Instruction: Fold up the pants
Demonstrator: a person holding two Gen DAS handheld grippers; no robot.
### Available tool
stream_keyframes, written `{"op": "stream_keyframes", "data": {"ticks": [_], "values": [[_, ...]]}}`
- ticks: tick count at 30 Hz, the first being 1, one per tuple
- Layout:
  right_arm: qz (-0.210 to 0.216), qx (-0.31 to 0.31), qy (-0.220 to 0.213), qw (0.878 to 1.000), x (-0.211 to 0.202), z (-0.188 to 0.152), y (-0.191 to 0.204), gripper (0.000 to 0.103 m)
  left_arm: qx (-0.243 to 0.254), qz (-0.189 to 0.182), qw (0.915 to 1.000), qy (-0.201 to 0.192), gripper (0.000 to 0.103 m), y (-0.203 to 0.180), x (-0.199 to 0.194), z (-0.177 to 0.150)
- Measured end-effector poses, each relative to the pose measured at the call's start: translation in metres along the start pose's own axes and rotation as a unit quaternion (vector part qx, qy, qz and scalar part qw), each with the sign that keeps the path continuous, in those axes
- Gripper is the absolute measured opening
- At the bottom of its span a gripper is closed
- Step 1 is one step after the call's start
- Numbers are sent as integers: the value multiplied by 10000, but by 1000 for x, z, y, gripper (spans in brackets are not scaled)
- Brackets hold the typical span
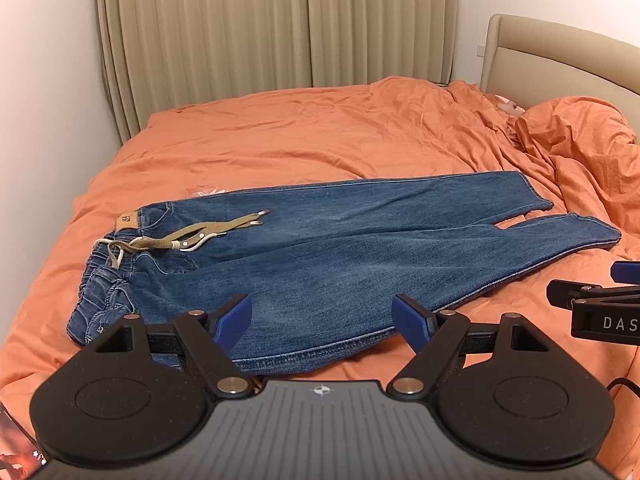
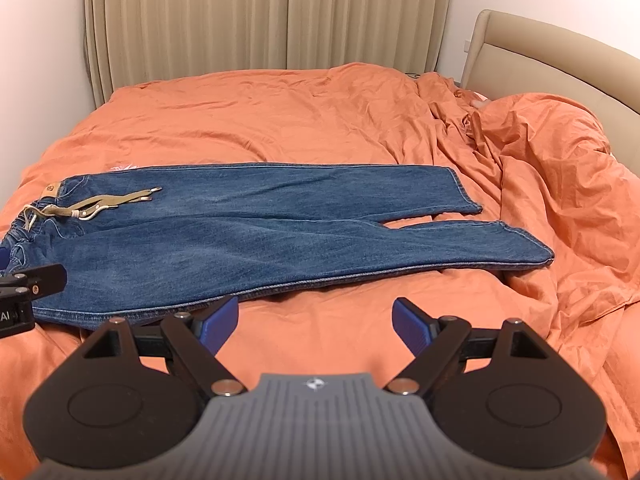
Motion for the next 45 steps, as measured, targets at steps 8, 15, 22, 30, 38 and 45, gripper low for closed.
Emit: {"op": "stream_keyframes", "data": {"ticks": [8,15,22,30,38,45], "values": [[16,-27,-7,10000,0,1,2,80,-67,19,10000,-53,93,4,-2,3],[26,-45,-45,10000,-1,2,4,80,-50,39,9999,-104,93,5,-11,4],[56,-67,-104,9999,-2,2,6,80,-43,52,9999,-140,93,6,-14,8],[63,-72,-131,9999,-3,3,7,80,-49,49,9999,-154,93,7,-17,9],[84,-70,-134,9999,-3,2,7,80,-58,39,9998,-165,93,6,-16,10],[85,-51,-105,9999,-3,1,7,80,-27,20,9999,-153,93,2,-17,10]]}}
Point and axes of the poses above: each gripper's, at about its wrist camera, not at the fingertips, and x roughly the way its jaws point, y to its left, z to its top, the point moved 8 cm from there along x, roughly the way its jaws point, and after that the axes turned 10 degrees about -x, right-handed, at the moved point
